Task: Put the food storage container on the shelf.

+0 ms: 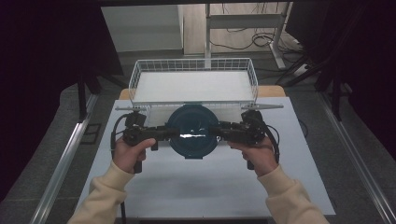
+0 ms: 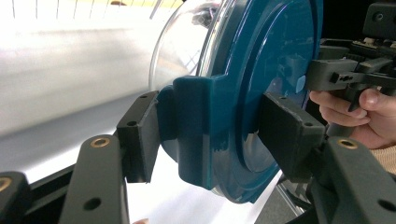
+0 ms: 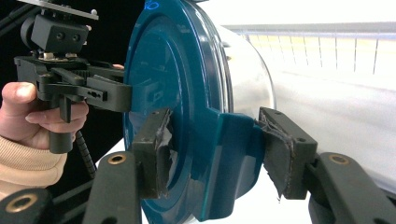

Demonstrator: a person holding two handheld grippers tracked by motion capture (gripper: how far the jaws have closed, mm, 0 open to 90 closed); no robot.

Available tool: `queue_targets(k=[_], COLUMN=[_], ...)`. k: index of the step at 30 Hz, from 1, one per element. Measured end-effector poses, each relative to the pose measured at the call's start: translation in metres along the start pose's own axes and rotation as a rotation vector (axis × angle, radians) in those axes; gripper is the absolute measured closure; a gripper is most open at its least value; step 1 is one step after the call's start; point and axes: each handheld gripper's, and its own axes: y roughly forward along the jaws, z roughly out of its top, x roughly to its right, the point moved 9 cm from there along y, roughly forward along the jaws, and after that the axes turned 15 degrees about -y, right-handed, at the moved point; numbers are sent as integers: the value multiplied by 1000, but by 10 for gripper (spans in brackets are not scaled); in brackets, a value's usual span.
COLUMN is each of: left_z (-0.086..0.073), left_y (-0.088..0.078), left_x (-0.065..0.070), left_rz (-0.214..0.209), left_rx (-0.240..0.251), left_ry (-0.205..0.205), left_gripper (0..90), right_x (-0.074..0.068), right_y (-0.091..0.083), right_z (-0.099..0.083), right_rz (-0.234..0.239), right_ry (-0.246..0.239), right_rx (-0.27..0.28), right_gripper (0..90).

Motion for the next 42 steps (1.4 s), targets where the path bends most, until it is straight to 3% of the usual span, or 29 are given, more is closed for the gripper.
queue_targets(k=[9, 28, 37, 42], left_z=[28, 97, 125, 138], left_y=[-10, -9, -6, 3], left_x=[19, 37, 34, 22], left_rz=[11, 3, 13, 18], left_rx=[16, 23, 19, 4], left_ry=[38, 27, 31, 3], left_gripper=[405, 404, 402, 402], right_x=[2, 34, 51, 68], right_y=[-7, -9, -2, 10], right_z=[31, 97, 118, 122], right_rz=[5, 2, 6, 17], right_ry=[-21, -40, -33, -10], right_rx=[21, 6, 5, -7], right_gripper=[460, 460, 460, 460])
